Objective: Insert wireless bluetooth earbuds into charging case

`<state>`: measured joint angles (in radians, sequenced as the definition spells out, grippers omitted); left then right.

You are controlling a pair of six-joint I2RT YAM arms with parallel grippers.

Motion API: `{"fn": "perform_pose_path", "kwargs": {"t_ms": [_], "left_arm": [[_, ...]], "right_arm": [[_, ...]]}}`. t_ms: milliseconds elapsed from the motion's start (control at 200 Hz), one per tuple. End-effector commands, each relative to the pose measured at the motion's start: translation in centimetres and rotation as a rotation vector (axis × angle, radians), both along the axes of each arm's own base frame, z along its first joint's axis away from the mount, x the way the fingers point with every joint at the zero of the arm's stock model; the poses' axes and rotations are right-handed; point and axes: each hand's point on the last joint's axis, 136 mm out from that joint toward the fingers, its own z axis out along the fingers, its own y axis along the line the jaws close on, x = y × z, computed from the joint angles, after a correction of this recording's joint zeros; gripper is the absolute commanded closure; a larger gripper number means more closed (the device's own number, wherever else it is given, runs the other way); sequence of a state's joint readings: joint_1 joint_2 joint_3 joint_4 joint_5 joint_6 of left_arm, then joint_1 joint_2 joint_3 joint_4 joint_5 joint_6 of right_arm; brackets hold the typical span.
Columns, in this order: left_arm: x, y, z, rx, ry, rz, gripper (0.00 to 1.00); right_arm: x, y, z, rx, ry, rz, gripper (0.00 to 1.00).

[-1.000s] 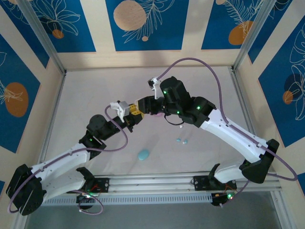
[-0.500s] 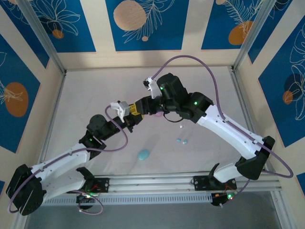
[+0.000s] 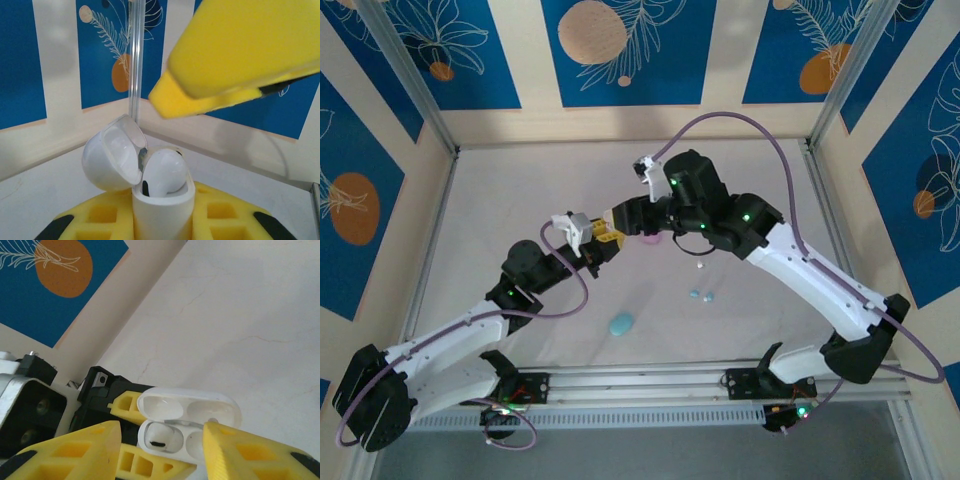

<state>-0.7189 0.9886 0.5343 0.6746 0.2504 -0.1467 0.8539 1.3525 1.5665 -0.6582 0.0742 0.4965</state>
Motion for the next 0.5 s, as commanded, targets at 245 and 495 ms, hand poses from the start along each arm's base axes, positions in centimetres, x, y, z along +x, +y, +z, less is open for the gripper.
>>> {"fn": "perform_pose_path", "kwargs": {"t_ms": [245, 495], "left_arm": [[-1.2, 0.3, 2.4, -0.042, -0.071, -0.016, 0.77], [-1.6, 0.7, 2.3, -0.045, -0.054, -0.015, 0.77]], "right_arm": [[3.5, -12.7, -2.6, 0.095, 0.012, -0.406, 0.54], [6.1, -22.4, -17.5, 0.109, 0.475, -0.624, 0.54]]}}
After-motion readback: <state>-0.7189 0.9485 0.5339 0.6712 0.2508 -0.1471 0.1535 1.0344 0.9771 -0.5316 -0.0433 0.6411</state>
